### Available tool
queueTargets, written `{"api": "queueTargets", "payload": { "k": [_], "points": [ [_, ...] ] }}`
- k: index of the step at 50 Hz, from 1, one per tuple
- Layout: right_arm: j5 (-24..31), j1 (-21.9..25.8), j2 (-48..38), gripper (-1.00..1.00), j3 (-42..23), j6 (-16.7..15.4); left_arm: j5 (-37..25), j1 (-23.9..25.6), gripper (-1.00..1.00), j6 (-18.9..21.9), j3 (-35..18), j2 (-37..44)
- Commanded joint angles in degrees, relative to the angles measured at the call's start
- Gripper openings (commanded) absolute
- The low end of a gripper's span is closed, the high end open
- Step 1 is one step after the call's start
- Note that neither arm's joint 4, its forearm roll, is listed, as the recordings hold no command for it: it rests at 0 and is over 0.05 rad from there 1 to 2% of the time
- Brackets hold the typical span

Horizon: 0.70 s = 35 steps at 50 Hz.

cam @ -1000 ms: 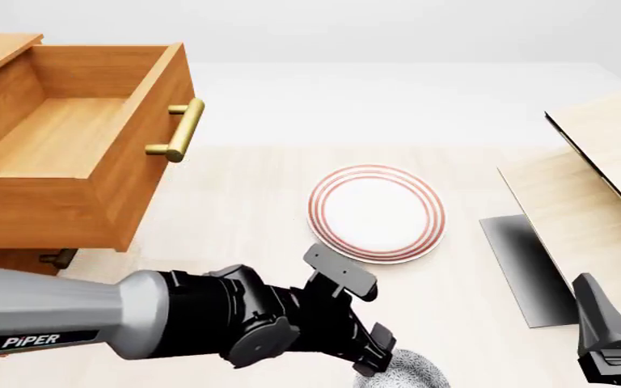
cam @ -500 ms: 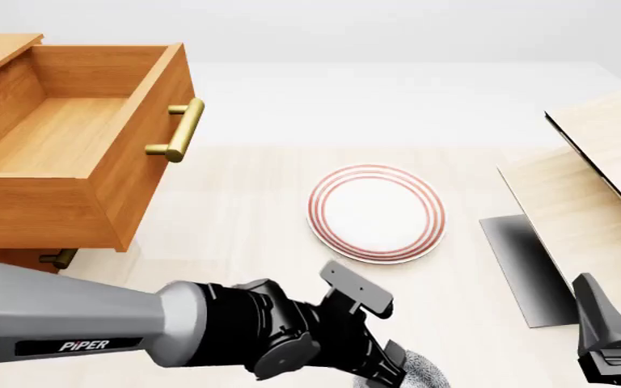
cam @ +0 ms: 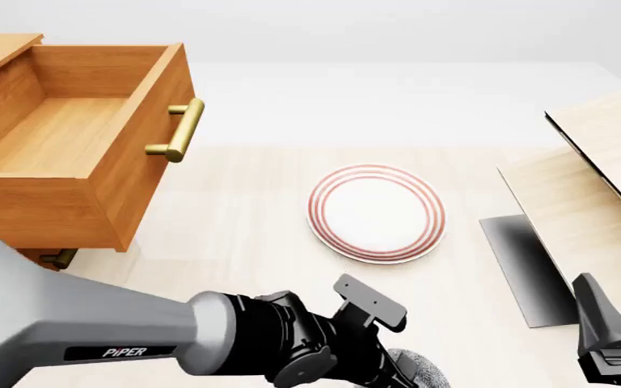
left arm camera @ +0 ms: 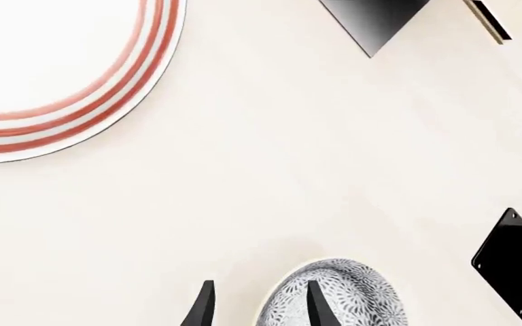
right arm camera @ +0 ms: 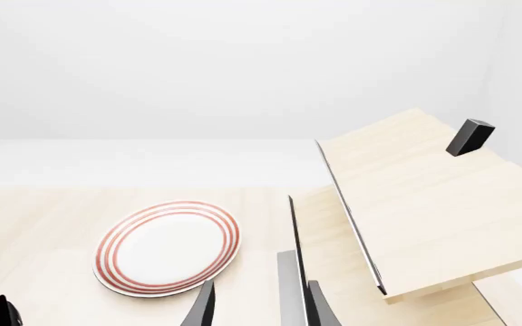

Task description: Open the top drawer of the cabinet and put the bowl in it.

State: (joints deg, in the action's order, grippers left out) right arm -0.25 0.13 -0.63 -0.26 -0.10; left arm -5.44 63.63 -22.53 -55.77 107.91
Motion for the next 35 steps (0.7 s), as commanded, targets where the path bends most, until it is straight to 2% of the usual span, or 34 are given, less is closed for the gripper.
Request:
{"api": "queueTargets", "payload": {
  "k": [1, 7, 8, 15, 27, 35],
  "points": [
    [0.0, 0.0, 0.1, 1.0, 0.0, 0.0, 0.2, 0.6, 1.0, -0.6, -0.7, 1.3],
    [0.0, 0.0, 0.1, 1.0, 0.0, 0.0, 0.6, 0.1, 1.0, -0.5, 0.0, 1.0],
    [0.0, 0.0, 0.1, 1.0, 0.0, 0.0, 0.7, -0.3, -1.0, -0.3, 0.5, 0.4],
    [0.0, 0.0, 0.1, 1.0, 0.0, 0.0, 1.1, -1.9, -1.0, 1.6, 2.3, -2.5],
    [0.0, 0.0, 0.1, 1.0, 0.0, 0.0, 1.0, -4.7, -1.0, 2.0, 5.3, -8.4],
    [0.0, 0.0, 0.1, 1.0, 0.0, 0.0, 0.4, -5.1, -1.0, 1.6, 5.1, -9.5]
  ]
}}
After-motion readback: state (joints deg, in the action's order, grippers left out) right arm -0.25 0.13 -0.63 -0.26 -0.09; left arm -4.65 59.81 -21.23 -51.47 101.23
